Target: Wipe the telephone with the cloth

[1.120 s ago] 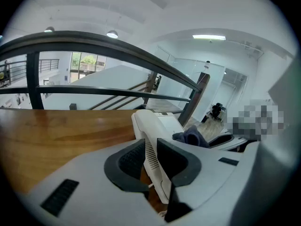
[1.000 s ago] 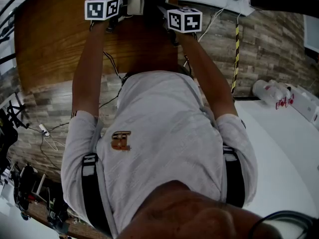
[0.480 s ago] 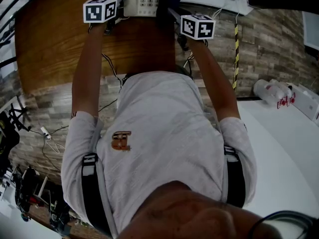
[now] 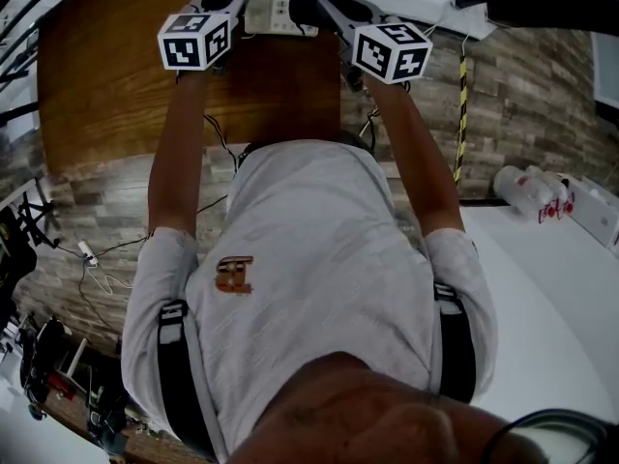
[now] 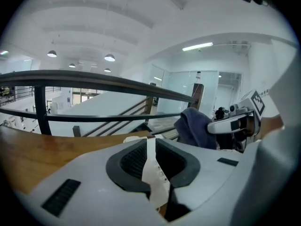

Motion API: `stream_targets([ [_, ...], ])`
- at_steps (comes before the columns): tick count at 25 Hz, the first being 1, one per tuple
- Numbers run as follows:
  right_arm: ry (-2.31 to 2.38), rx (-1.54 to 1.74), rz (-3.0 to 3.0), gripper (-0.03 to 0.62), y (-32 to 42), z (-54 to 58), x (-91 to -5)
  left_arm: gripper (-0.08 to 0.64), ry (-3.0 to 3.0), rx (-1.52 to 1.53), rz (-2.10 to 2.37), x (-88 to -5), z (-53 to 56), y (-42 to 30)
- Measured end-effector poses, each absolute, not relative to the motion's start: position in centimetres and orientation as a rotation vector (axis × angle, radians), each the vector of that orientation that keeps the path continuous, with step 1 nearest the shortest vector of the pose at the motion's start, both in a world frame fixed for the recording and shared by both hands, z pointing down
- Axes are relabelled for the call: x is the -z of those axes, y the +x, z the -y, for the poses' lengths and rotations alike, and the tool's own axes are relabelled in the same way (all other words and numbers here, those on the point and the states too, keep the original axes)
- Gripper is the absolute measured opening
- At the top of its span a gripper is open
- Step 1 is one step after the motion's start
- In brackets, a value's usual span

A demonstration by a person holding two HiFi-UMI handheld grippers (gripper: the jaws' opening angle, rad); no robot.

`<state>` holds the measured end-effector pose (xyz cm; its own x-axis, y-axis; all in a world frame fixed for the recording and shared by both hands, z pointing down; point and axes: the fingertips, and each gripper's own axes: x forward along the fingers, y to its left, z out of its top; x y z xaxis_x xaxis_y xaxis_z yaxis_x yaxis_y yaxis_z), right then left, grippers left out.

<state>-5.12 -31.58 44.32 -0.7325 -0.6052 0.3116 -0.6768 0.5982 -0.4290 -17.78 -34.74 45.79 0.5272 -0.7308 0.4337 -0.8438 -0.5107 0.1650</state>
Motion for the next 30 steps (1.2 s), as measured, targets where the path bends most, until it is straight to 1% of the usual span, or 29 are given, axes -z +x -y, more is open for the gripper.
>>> stream_targets([
  [6, 1.029, -0.654, 2.829, 0.071, -6.3, 31.3, -39.2, 0.041, 2.571, -0.185, 1.307, -39.2, 32.9, -15.4],
  [13, 0.993, -0.447, 2.956, 0.071, -6.6, 30.0, -35.1, 0.025, 2.702, -0.036, 1.357, -33.9, 30.7, -14.1],
  [22, 0.964, -0.274, 3.061, 0.071, -6.0, 27.8, -31.6, 0.02, 2.751, 0.039, 1.424, -31.1, 28.4, -13.2],
  [30, 0.927, -0.224, 3.097, 0.071, -5.7, 26.3, -31.1, 0.018, 2.735, 0.11, 1.468, -30.1, 27.2, -13.1],
])
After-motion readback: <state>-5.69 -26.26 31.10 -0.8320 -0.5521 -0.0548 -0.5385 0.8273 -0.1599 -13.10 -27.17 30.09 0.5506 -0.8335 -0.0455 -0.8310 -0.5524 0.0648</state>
